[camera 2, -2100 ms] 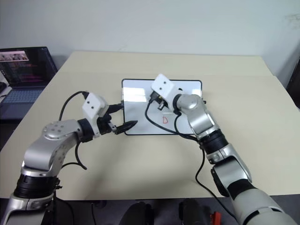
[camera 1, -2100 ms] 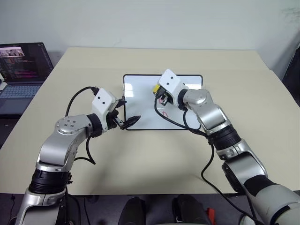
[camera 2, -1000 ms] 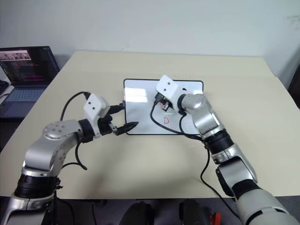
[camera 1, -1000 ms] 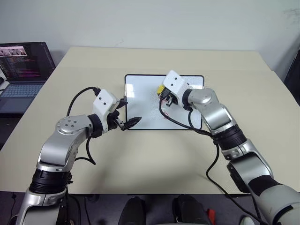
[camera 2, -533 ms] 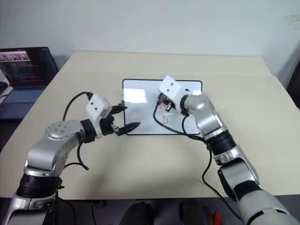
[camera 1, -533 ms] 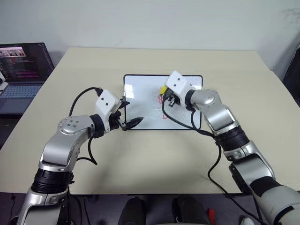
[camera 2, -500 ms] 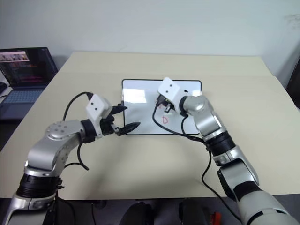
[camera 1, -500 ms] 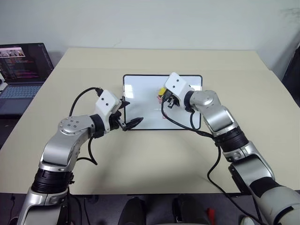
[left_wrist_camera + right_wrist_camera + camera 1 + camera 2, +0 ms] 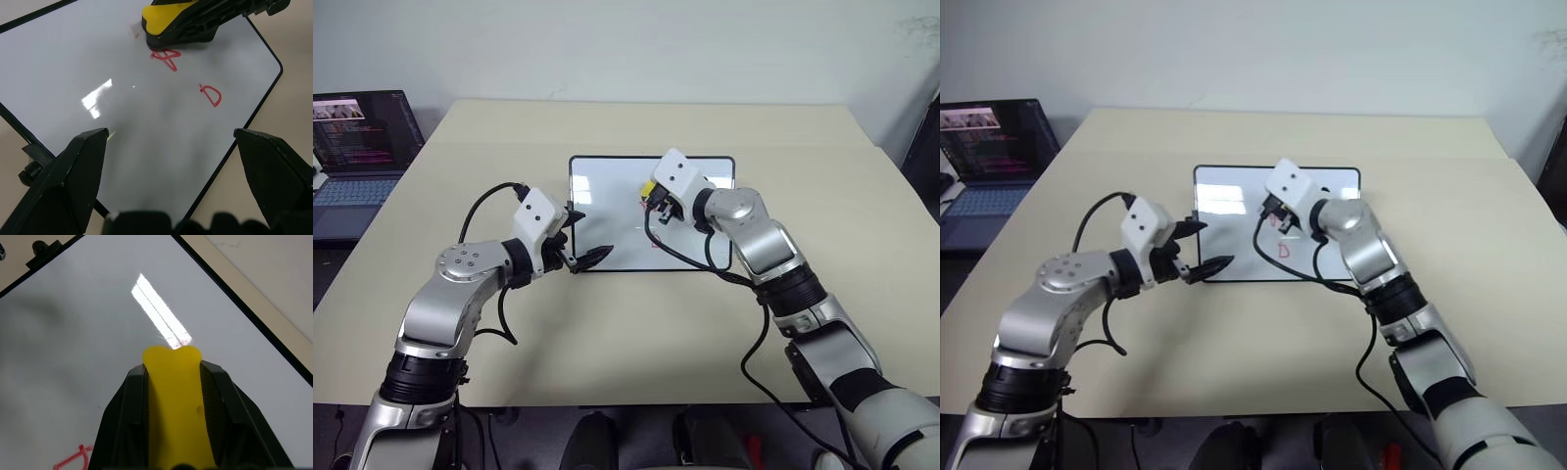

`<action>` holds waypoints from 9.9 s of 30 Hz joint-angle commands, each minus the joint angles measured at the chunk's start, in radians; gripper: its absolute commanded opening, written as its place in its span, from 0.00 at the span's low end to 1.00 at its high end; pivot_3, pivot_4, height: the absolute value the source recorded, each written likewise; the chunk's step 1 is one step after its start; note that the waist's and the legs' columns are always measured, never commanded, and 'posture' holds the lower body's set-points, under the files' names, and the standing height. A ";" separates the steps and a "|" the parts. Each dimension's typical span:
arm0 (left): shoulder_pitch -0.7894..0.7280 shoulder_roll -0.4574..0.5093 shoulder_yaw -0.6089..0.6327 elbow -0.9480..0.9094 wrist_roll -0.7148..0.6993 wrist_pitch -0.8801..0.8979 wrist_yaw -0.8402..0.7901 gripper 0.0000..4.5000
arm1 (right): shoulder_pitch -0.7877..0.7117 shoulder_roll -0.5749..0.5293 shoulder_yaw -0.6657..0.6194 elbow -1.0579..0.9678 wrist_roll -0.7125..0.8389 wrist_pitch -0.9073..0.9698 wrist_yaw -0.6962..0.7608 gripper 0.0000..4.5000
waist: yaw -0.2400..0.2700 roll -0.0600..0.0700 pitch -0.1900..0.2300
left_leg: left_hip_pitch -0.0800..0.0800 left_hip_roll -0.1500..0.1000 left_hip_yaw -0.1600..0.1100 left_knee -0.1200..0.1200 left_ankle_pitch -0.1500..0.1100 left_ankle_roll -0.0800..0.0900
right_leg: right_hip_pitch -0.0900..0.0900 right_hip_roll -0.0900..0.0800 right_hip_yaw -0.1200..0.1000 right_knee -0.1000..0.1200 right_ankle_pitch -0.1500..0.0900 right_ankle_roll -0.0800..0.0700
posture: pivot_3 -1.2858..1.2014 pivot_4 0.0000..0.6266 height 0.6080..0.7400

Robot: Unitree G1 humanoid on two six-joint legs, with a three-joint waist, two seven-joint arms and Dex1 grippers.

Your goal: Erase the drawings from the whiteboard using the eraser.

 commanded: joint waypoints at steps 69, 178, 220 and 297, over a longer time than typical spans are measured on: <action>0.159 0.028 0.171 -0.001 -0.058 -0.080 -0.043 1.00 | 0.741 -0.277 -0.282 -0.840 0.290 0.135 0.028 0.25 | 0.003 0.000 0.000 | -0.005 0.000 -0.002 -0.002 -0.001 0.000 | 0.001 0.000 -0.002 -0.012 0.000 0.000 | 0.52 0.24 1.00; 0.152 0.017 0.082 -0.028 -0.050 -0.126 -0.072 1.00 | 0.029 -0.087 0.083 0.030 -0.209 -0.191 -0.023 0.25 | 0.001 -0.001 -0.001 | 0.002 0.000 0.000 0.000 0.004 0.003 | 0.001 0.000 -0.001 0.002 0.002 -0.004 | 0.52 0.24 1.00; 0.139 0.017 0.079 -0.030 -0.046 -0.119 -0.078 1.00 | 0.014 -0.109 0.100 0.078 -0.254 -0.264 -0.034 0.25 | 0.001 -0.001 -0.001 | 0.002 0.001 0.000 0.000 0.005 0.003 | 0.001 0.001 0.000 0.001 0.002 -0.005 | 0.52 0.24 1.00; 0.252 0.080 0.079 -0.029 -0.039 -0.237 -0.207 1.00 | 0.336 -0.138 0.136 -0.310 -0.147 -0.019 -0.063 0.25 | 0.004 -0.002 0.000 | -0.001 0.001 0.000 -0.002 0.001 0.003 | 0.002 0.001 -0.001 -0.009 0.002 -0.003 | 0.52 0.24 1.00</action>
